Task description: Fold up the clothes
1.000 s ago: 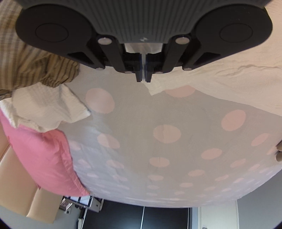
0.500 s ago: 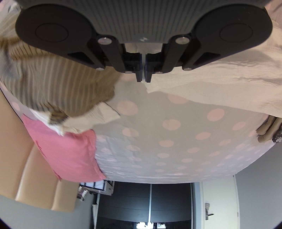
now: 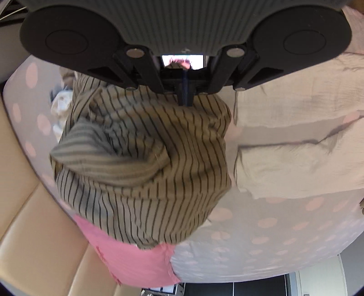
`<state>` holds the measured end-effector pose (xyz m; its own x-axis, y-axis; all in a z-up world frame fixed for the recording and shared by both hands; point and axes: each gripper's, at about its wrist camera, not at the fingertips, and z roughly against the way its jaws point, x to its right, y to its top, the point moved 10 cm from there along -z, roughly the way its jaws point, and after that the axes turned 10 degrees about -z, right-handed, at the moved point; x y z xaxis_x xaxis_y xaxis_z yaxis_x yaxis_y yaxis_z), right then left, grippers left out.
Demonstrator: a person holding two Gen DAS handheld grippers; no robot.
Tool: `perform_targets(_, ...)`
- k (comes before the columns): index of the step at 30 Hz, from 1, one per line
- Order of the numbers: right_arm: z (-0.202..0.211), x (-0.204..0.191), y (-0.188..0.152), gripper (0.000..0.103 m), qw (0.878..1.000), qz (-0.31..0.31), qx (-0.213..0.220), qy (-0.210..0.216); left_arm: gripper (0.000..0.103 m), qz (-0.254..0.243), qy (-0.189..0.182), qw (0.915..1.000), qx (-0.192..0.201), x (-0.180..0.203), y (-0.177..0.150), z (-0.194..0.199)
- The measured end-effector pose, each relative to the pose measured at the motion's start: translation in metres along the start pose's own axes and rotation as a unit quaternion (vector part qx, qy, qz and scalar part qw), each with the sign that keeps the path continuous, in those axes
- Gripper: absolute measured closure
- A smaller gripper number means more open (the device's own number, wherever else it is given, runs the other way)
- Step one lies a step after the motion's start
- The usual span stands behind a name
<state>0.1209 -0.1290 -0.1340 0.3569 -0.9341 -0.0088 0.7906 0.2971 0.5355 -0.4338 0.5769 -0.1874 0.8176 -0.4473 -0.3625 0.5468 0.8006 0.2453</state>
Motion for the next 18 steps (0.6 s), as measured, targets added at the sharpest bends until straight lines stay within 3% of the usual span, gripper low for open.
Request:
perform_targets(6,-0.016,-0.031,-0.027,0.097,0.996,-0.023,-0.051,0.064,0.092,-0.007,0.01,0.9999,-0.001,0.005,0.003,0.0)
perform_targets(7,-0.02,-0.039,-0.033,0.094,0.995,-0.024,-0.062,0.074,0.092,-0.008,0.011,0.9999,-0.001,0.006,0.004,0.0)
perform_targets(8,-0.024,-0.047,-0.039,0.084,0.994,-0.024,-0.071,0.083,0.092,-0.01,0.013,0.9999,-0.001,0.007,0.005,0.0)
perform_targets(10,-0.033,-0.059,-0.049,0.074,0.992,-0.021,-0.083,0.092,0.092,-0.015,0.017,0.9997,-0.001,0.008,0.004,-0.001)
perform_targets(16,-0.05,-0.088,-0.054,0.073,0.988,-0.006,-0.104,0.114,0.092,-0.023,0.023,0.9995,-0.004,0.012,0.006,-0.003)
perform_targets(18,-0.057,-0.095,-0.049,0.062,0.988,-0.004,-0.105,0.115,0.092,-0.024,0.023,0.9994,-0.004,0.012,0.006,-0.003)
